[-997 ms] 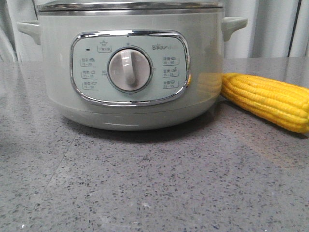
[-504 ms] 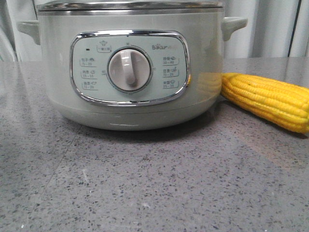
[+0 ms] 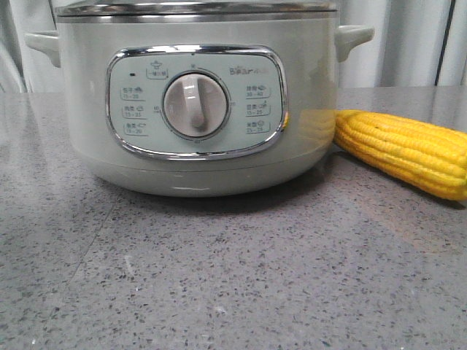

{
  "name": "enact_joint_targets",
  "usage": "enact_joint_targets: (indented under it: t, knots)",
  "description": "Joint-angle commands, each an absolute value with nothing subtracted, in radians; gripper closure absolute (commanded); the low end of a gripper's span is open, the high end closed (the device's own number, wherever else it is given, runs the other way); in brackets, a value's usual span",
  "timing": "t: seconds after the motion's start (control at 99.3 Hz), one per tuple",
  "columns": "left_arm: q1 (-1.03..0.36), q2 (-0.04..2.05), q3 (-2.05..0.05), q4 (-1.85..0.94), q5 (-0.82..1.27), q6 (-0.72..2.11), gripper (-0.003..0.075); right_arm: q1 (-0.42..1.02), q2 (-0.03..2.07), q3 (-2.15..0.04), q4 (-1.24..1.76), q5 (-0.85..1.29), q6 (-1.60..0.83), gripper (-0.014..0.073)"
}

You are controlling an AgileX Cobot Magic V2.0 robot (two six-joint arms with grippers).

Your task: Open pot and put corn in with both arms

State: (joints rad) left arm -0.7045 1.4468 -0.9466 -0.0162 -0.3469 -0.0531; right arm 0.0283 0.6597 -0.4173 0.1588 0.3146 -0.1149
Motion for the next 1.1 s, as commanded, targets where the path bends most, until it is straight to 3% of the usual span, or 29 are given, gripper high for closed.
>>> enact_joint_targets:
  t: [0.0,0.191,0.534,0.645,0.655,0.786,1.088]
  knots:
    - [-0.707,1.434,-0.989,-0.024,-0.430,-0.062,0.0125,0.052,0.666,-0.453,0.167,0.273,-0.122,0.0657]
    - [-0.707,1.470,-1.002,-0.024,-0.430,-0.062,0.0211,0.083,0.666,-0.457,0.167,0.273,-0.122,0.0657]
    - [-0.707,1.475,-1.002,-0.024,-0.432,-0.062,0.0582,0.084,0.706,-0.511,0.167,0.339,-0.122,0.0643]
    - [-0.707,1.475,-1.002,-0.024,-0.432,-0.062,0.0682,0.098,0.777,-0.598,0.167,0.418,-0.124,0.0503]
    - [-0.707,1.475,-1.002,-0.024,-0.432,-0.062,0.0726,0.117,0.822,-0.654,0.167,0.461,-0.124,0.0377]
    - [-0.707,1.475,-1.002,-0.024,-0.432,-0.062,0.0741,0.152,0.932,-0.764,0.167,0.555,-0.124,0.0218]
    - [-0.707,1.475,-1.002,-0.024,-0.432,-0.062,0.0741,0.216,1.224,-0.984,0.170,0.760,-0.124,0.0218]
